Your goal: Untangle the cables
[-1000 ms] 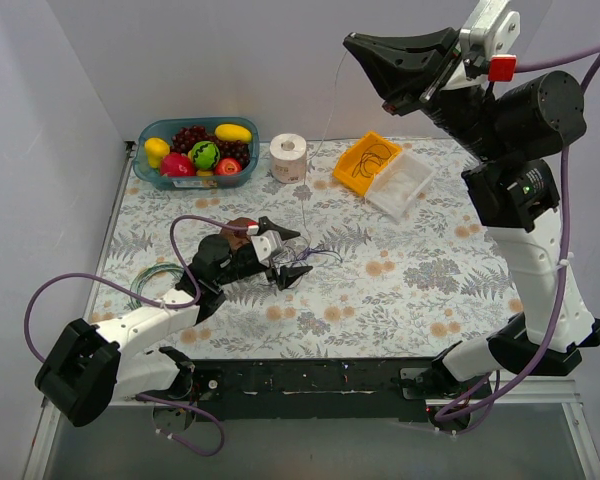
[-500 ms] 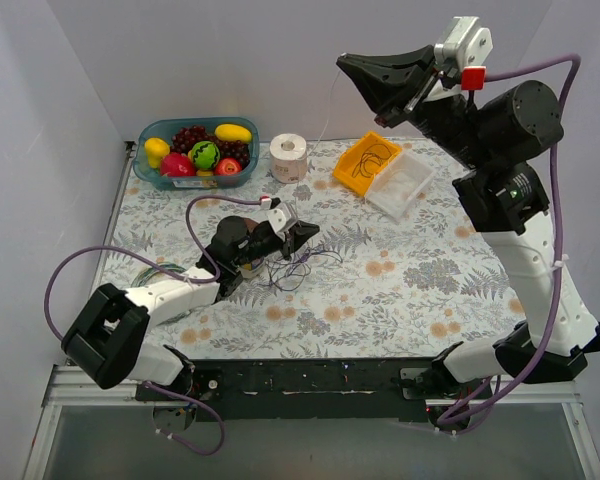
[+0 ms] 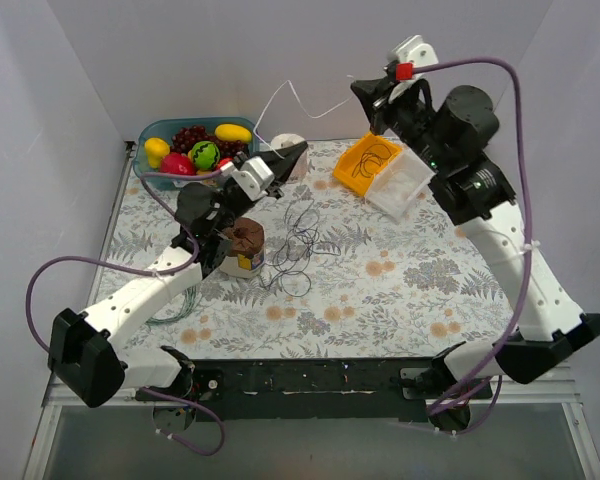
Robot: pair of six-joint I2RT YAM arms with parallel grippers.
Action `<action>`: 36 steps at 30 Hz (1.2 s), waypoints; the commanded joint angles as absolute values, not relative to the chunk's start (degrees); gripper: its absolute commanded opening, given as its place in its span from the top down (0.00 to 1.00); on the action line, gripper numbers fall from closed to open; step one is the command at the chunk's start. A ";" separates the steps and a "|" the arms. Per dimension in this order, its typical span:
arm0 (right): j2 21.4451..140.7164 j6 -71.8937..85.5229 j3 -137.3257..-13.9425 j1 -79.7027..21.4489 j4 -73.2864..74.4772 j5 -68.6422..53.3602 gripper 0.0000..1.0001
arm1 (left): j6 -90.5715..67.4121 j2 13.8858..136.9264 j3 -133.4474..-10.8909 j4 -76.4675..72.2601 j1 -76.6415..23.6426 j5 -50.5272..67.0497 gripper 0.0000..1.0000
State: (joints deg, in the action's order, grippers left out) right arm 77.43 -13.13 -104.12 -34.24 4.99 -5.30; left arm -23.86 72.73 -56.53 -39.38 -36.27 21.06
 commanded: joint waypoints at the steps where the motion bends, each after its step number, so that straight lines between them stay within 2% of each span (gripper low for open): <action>1: 80.07 -7.14 -98.45 -29.10 8.97 -6.13 0.99 | -15.48 68.29 -63.19 -48.86 -36.12 21.53 1.00; 6: 79.54 -2.90 -91.50 -24.44 6.07 -10.63 0.99 | -16.68 65.22 -61.44 -43.07 -36.12 23.73 1.00; 11: 80.51 -2.72 -90.62 -23.55 7.12 -15.72 0.99 | -20.30 63.28 -61.52 -49.04 -36.30 27.24 1.00; 15: 85.49 -4.83 -92.72 -23.55 12.46 -22.75 0.99 | -16.44 64.77 -60.56 -40.01 -36.39 22.00 1.00; 16: 86.91 -4.92 -95.16 -23.55 17.61 -23.89 0.90 | -16.61 65.12 -60.21 -37.12 -36.30 19.19 1.00; 17: 88.23 -5.10 -96.40 -23.55 20.01 -23.82 0.75 | -17.05 65.13 -58.99 -36.22 -36.39 18.81 1.00; 18: 90.33 -5.62 -97.63 -23.55 22.65 -23.38 0.52 | -17.92 64.60 -58.37 -35.86 -36.47 18.98 1.00; 20: 91.23 -6.32 -99.05 -23.55 27.13 -22.41 0.33 | -20.20 63.99 -57.05 -35.51 -36.39 21.44 1.00; 21: 90.53 -6.85 -98.53 -23.55 27.33 -22.41 0.15 | -20.65 63.81 -56.95 -35.68 -36.39 21.88 1.00; 22: 89.66 -7.81 -96.26 -23.55 26.99 -22.93 0.12 | -20.92 63.98 -56.95 -35.86 -36.39 21.97 1.00; 24: 86.42 -8.78 -93.53 -23.55 24.44 -23.99 0.08 | -21.10 64.60 -56.95 -36.30 -36.39 21.10 1.00; 28: 80.52 -11.51 -85.62 -23.47 19.96 -31.25 0.08 | -21.09 65.21 -56.69 -37.26 -36.39 20.13 1.00; 31: 75.77 -13.27 -77.28 -23.64 14.52 -42.39 0.11 | -21.53 65.21 -56.51 -37.88 -36.39 20.74 1.00; 36: 73.73 -5.91 -64.88 -23.82 2.04 -46.75 0.20 | -21.53 65.21 -56.34 -38.58 -36.47 21.09 1.00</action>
State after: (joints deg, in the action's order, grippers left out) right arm 73.84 -10.44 -70.76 -23.66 14.24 -38.35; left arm -21.12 65.82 -56.82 -36.93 -36.23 21.56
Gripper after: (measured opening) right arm 0.827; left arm 0.010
